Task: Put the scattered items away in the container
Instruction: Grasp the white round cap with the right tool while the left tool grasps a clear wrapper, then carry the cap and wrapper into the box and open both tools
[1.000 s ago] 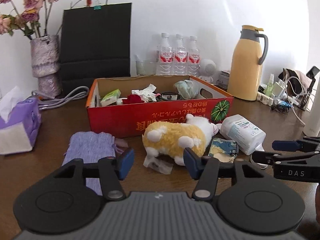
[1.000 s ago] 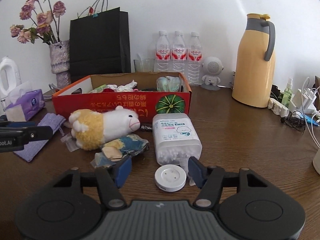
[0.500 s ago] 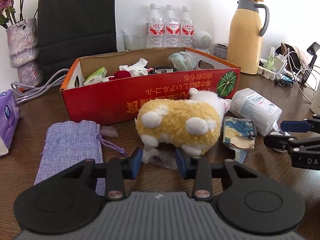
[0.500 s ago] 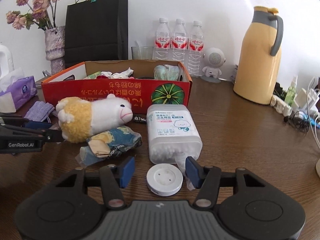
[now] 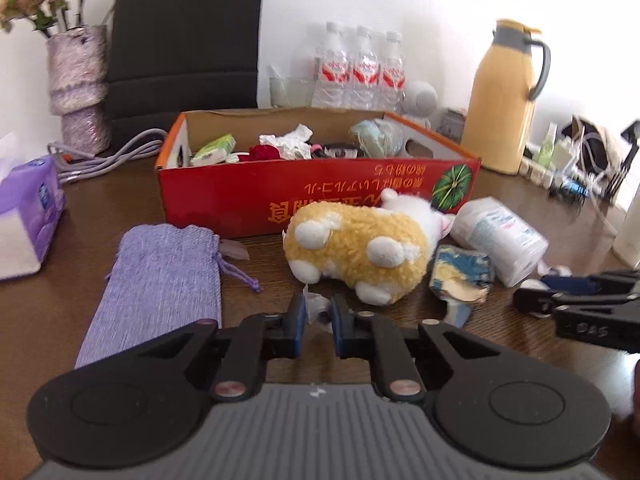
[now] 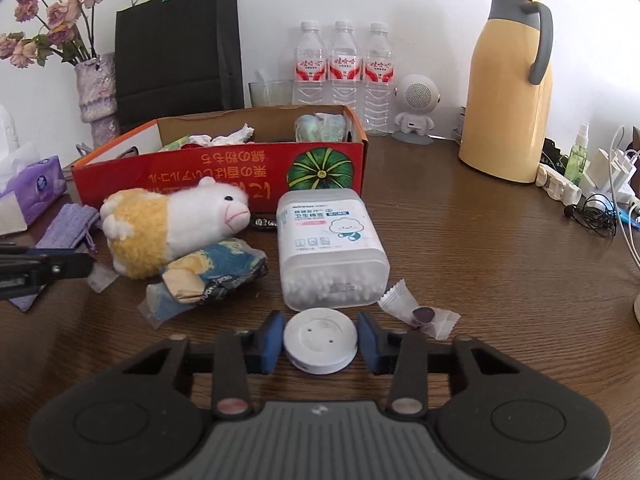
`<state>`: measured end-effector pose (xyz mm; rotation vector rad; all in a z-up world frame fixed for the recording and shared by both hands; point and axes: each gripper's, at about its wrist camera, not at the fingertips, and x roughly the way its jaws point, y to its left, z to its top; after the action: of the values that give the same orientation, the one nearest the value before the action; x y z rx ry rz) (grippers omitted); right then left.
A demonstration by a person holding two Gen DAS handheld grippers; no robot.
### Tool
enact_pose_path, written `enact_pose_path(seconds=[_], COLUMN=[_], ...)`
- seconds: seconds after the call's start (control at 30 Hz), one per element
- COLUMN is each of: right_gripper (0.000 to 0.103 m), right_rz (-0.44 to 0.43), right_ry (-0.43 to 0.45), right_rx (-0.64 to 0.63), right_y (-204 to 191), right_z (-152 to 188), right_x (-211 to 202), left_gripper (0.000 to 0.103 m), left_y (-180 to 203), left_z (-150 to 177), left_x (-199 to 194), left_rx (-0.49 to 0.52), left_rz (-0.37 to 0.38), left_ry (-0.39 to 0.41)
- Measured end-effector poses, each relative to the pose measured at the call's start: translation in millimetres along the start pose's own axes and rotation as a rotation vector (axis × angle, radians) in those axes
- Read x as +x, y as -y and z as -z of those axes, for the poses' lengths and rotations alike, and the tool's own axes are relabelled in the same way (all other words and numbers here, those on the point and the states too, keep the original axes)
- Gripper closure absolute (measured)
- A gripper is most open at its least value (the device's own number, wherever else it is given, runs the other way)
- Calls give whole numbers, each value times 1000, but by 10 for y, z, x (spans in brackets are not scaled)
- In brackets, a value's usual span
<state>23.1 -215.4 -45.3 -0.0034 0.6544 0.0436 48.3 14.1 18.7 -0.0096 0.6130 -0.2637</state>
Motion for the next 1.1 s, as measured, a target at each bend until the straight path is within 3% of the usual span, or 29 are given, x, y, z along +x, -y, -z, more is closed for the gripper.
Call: enact_pose_path(seconds=[0.23, 0.33, 0.63, 0.8, 0.93, 1.1], right_gripper=[65, 65, 65, 65, 65, 65], right_rz=[-51, -74, -64, -54, -57, -121], right_ry=[-9, 43, 268, 338, 351, 392], right_rx=[-36, -53, -90, -96, -86, -71], right_y=[-150, -232, -279, -273, -224, -76], right_z=[50, 85, 51, 72, -51, -622], right_x=[-144, -354, -1035, -1286, -1295, -1144], left_gripper=[90, 90, 90, 90, 90, 90], left_y=[254, 393, 685, 790, 751, 587], left_z=[176, 217, 252, 264, 66, -589], left_x=[-510, -695, -1191, -1391, -1392, -1057], left_rx=[14, 43, 101, 122, 125, 112], left_rz=[-33, -51, -14, 3, -1, -10], left_ry=[88, 129, 265, 309, 347, 375])
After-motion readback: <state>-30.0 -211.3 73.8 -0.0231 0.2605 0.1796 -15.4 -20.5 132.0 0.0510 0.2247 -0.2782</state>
